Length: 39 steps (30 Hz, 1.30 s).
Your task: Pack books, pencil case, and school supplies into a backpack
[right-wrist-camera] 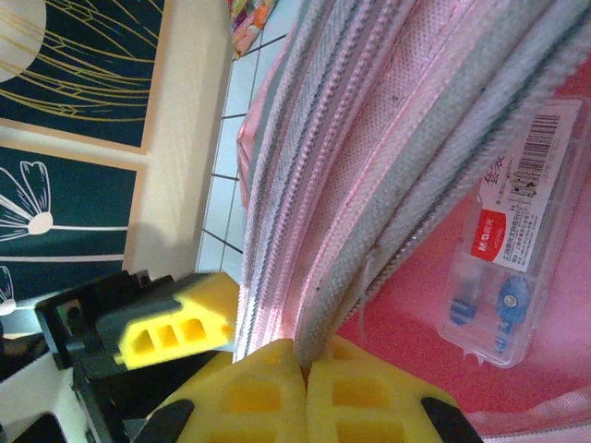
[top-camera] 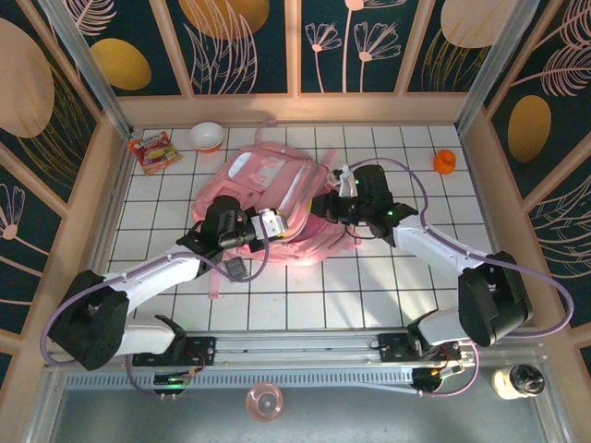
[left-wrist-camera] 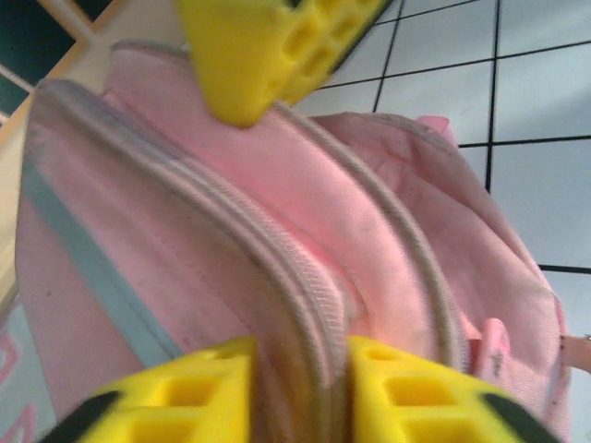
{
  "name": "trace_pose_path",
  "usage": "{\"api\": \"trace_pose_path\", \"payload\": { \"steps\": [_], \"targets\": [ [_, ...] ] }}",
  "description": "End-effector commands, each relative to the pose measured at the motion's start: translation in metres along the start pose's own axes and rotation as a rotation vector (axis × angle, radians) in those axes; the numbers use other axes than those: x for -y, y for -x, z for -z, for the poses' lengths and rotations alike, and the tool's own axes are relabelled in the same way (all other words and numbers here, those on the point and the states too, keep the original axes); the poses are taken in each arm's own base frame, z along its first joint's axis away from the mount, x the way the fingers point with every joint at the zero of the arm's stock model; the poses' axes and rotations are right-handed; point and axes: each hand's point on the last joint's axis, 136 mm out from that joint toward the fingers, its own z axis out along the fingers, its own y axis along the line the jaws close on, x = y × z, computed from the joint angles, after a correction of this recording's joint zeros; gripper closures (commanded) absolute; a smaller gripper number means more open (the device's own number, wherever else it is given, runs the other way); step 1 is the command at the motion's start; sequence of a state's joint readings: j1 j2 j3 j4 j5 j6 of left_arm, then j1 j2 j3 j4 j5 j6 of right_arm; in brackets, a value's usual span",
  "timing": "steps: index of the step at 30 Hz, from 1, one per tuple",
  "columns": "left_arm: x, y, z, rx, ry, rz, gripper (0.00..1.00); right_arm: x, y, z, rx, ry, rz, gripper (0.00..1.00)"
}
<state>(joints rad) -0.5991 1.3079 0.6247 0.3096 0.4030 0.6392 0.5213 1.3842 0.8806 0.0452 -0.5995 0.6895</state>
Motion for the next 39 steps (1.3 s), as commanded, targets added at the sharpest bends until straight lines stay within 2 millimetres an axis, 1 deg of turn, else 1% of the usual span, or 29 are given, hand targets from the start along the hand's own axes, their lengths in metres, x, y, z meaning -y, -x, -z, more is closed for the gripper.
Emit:
{"api": "trace_pose_path", "payload": {
  "steps": [1, 2, 3, 5, 6, 9, 12, 16, 19, 22, 25, 28, 34, 39],
  "targets": [
    [-0.019, 0.006, 0.005, 0.029, 0.094, 0.076, 0.95, -0.04, 0.02, 0.024, 0.095, 0.086, 0.101, 0.88],
    [-0.021, 0.009, 0.007, 0.037, 0.099, 0.111, 1.0, -0.034, 0.021, 0.027, 0.119, 0.044, 0.105, 0.79],
    [-0.022, 0.012, 0.007, 0.044, 0.096, 0.149, 1.0, -0.027, 0.022, 0.03, 0.149, -0.007, 0.112, 0.72],
    [-0.024, 0.02, 0.009, 0.065, 0.09, 0.209, 1.0, -0.015, 0.018, 0.036, 0.195, -0.087, 0.142, 0.67],
    [-0.026, 0.023, 0.009, 0.074, 0.09, 0.231, 1.0, -0.015, 0.011, 0.037, 0.2, -0.104, 0.169, 0.65],
    [-0.031, 0.032, 0.011, 0.099, 0.094, 0.275, 1.0, -0.015, -0.012, 0.038, 0.186, -0.145, 0.256, 0.64],
    [-0.033, 0.037, 0.011, 0.107, 0.093, 0.29, 1.0, -0.011, -0.037, 0.033, 0.135, -0.172, 0.318, 0.63],
    [-0.036, 0.04, 0.009, 0.095, 0.079, 0.301, 1.0, -0.007, -0.069, 0.015, 0.052, -0.16, 0.357, 0.63],
    [-0.036, 0.044, 0.007, 0.1, 0.063, 0.311, 1.0, -0.002, -0.08, 0.005, 0.01, -0.136, 0.333, 0.63],
    [-0.036, 0.046, 0.007, 0.108, 0.052, 0.318, 1.0, 0.002, -0.083, -0.002, 0.006, -0.122, 0.317, 0.6],
    [-0.035, 0.05, 0.008, 0.118, 0.046, 0.318, 1.0, 0.011, -0.09, -0.009, -0.026, -0.128, 0.297, 0.59],
    [-0.036, 0.053, 0.008, 0.127, 0.044, 0.314, 1.0, 0.017, -0.091, -0.015, -0.033, -0.138, 0.286, 0.58],
    [-0.036, 0.059, 0.009, 0.145, 0.033, 0.309, 1.0, 0.004, -0.087, -0.026, -0.04, -0.077, 0.301, 0.57],
    [-0.037, 0.059, 0.009, 0.145, 0.031, 0.308, 1.0, -0.012, -0.084, -0.028, -0.035, -0.011, 0.319, 0.61]
  ]
}}
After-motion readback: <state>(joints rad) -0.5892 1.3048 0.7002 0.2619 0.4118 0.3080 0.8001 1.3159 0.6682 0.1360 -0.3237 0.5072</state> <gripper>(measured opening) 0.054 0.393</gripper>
